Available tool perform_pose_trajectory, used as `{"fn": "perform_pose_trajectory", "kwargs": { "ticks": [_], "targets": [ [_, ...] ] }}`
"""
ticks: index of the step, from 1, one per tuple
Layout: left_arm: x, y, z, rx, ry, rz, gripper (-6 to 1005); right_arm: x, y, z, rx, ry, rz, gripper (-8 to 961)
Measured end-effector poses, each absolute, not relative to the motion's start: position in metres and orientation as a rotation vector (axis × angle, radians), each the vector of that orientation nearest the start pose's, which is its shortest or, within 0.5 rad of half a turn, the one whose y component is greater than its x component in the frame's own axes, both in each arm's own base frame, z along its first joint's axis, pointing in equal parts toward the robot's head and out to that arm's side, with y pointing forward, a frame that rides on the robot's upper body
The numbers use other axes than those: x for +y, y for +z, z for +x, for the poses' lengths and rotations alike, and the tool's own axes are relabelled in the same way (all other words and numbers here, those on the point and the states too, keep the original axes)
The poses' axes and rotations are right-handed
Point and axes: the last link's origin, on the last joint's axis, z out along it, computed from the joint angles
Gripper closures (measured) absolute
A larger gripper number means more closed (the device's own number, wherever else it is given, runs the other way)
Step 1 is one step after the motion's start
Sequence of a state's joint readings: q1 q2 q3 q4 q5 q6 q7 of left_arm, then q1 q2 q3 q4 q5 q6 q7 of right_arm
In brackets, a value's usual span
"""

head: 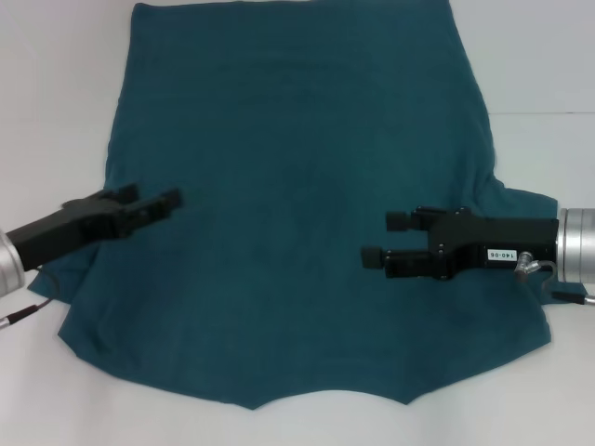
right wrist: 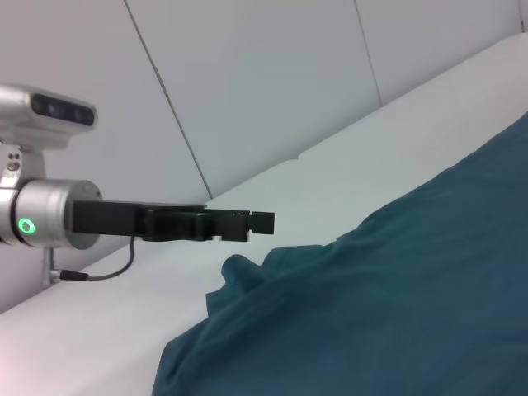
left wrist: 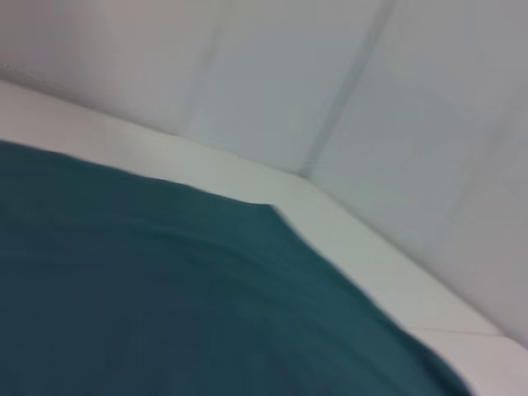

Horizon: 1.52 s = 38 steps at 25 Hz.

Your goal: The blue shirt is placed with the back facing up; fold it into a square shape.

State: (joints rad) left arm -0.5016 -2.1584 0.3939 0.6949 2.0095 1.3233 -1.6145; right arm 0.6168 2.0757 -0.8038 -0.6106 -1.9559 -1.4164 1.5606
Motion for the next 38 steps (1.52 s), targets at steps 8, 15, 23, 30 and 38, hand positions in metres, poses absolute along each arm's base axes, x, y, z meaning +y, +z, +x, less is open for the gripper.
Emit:
{"fn": "perform_pose_trajectory", "kwargs": {
  "ticks": [8, 15, 23, 30, 38],
  "targets": [
    [0.341, 0.028, -0.34, -1.248, -0.754, -1.935, 153, 0.361, -0.018, 0.235, 0.806, 0.683, -2.705, 42],
    [0.329, 0.036, -0.361, -1.292, -0.739, -1.826, 171, 0.363, -0.017, 0.234, 0.795, 0.695, -2.694, 42],
    [0.322, 0.031, -0.372, -1.331, -0.707, -1.784, 190, 0.364, -0.019, 0.233, 0.797, 0.696, -2.686, 42],
    [0.323, 0.023, -0.372, -1.351, -0.691, -1.788, 207, 0.363, -0.02, 0.233, 0.801, 0.698, -2.687, 42],
    [0.324, 0.019, -0.371, -1.341, -0.661, -1.817, 227, 0.363, -0.02, 0.233, 0.8, 0.697, -2.687, 43]
  ]
}}
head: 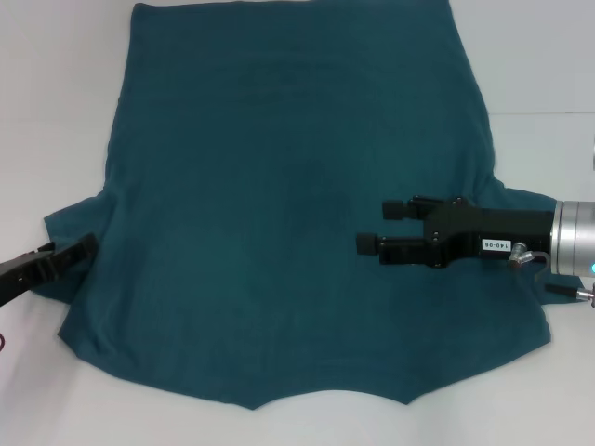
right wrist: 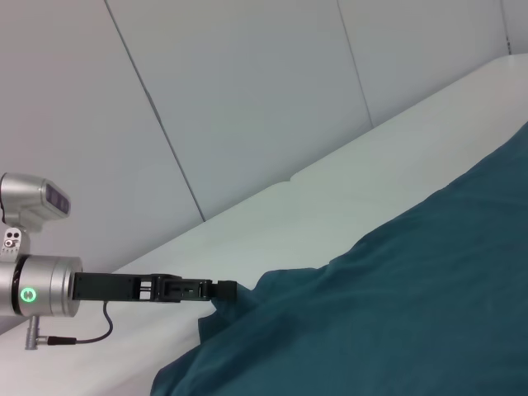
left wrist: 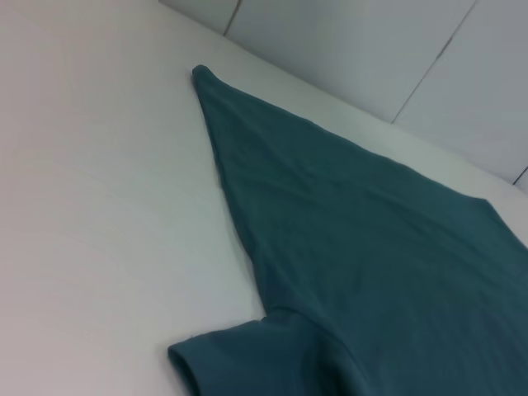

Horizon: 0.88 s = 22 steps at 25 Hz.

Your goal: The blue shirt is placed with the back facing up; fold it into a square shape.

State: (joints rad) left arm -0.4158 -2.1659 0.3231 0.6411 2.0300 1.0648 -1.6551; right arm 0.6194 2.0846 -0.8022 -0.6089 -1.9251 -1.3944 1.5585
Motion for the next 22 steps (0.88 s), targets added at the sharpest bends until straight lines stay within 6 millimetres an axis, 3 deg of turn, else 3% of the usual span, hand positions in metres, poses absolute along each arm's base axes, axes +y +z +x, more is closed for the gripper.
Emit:
{"fn": "perform_pose_trajectory", "kwargs": {
  "ticks": [14, 22],
  "targets": [
    [0.327, 0.022, -0.374, -1.336, -0.633, -1.791, 464, 0.363, -0.02, 0.233, 0.798, 0.697, -2.687, 43],
    [0.337, 0.028, -0.373, -1.305, -0.613, -1.78, 829, 0.364, -0.02, 0.231, 0.8, 0.716, -2.68, 43]
  ]
}}
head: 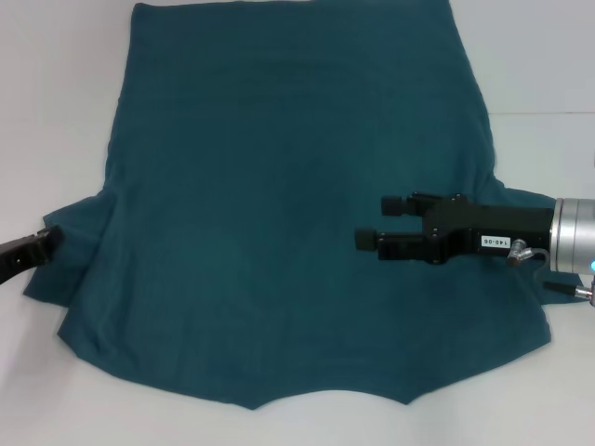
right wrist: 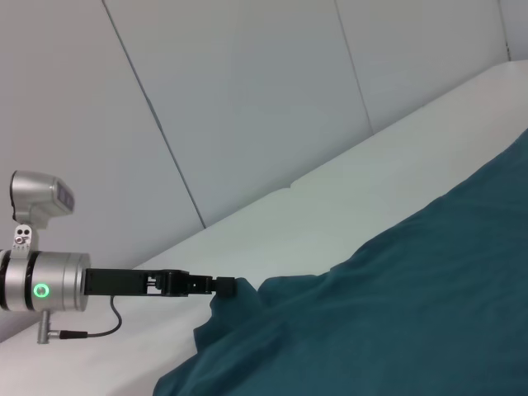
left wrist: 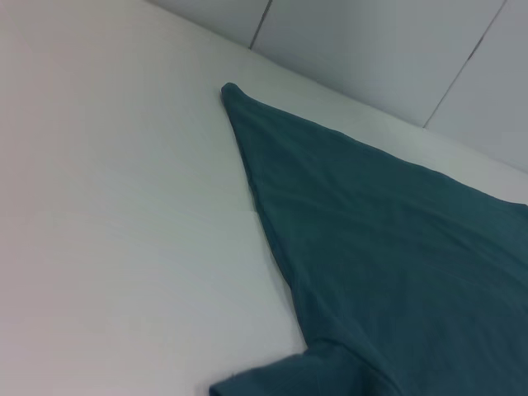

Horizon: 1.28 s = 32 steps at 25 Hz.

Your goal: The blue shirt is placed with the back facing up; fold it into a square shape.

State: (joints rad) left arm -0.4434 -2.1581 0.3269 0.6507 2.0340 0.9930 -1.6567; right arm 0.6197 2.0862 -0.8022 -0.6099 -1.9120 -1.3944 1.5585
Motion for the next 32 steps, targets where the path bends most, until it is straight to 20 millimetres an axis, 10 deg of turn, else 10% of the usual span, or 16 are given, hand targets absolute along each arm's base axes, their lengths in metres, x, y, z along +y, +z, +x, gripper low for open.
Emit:
{"fn": "perform_pose_trajectory", "kwargs": {
  "ticks": [5, 32],
  "targets": [
    [0.343, 0.032, -0.372, -1.283, -0.596, -1.779, 1000, 0.362, -0.021, 0.233, 0.817, 0.726, -2.675, 43],
    [0.359, 0.069, -0.384, -1.175, -0.453, -1.684, 973, 0.361, -0.025, 0.232, 0.834, 0.746, -2.677, 44]
  ]
}}
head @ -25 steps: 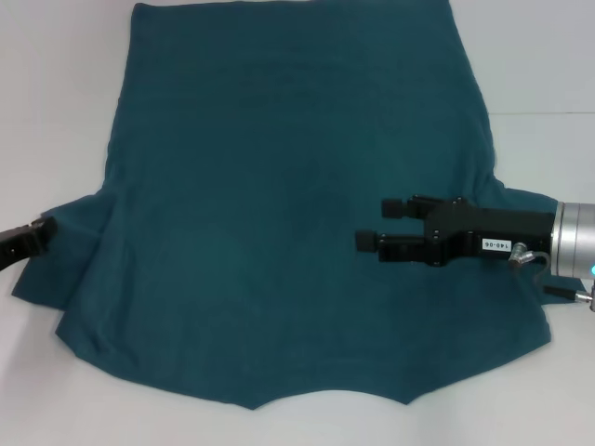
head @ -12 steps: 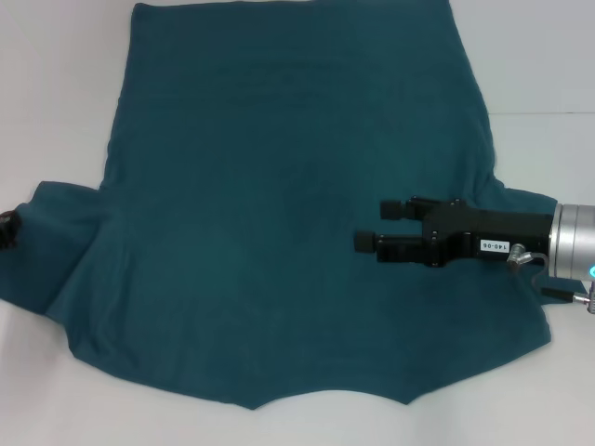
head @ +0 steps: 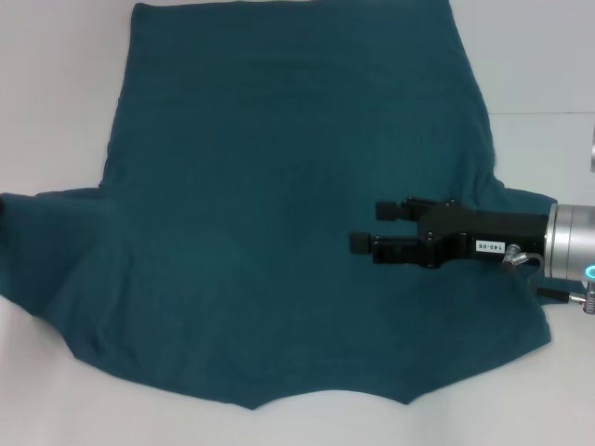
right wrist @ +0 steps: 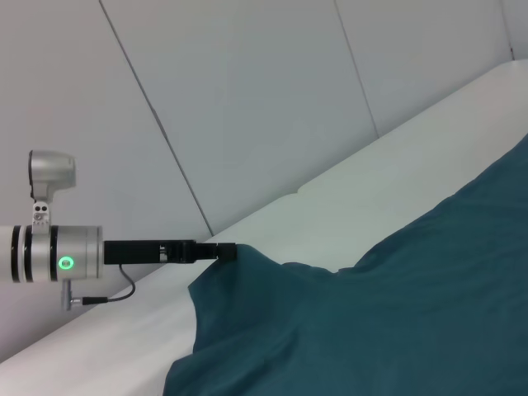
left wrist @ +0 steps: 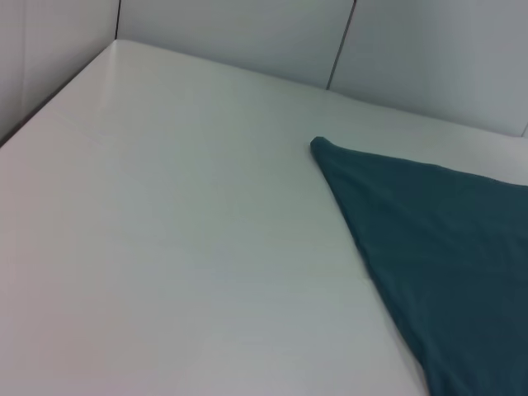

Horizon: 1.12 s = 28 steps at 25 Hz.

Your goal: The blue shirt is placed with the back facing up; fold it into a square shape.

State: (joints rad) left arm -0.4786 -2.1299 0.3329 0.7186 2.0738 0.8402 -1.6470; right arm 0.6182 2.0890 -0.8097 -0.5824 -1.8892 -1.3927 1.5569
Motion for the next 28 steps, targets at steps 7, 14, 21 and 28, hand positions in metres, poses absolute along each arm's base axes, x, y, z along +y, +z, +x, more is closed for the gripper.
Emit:
{"fn": "perform_pose_trajectory", "kwargs": {
  "ticks": [7, 14, 21, 28],
  "targets": [
    [0.368, 0.067, -0.373, -1.155, -0.468, -1.729, 967, 0.36, -0.026, 0.231, 0.836, 0.749, -2.679, 44],
    [0.368, 0.061, -0.345, -1.18, -0.589, -1.859, 960, 0.359, -0.027, 0.232, 0.845, 0.751, -2.68, 44],
    [0.365, 0.058, -0.321, -1.23, -0.728, -1.961, 953, 0.359, -0.027, 0.232, 0.828, 0.748, -2.683, 44],
    [0.368, 0.027, -0.302, -1.3, -0.836, -2.007, 946, 0.358, -0.029, 0.233, 0.82, 0.746, -2.689, 45]
  ]
}}
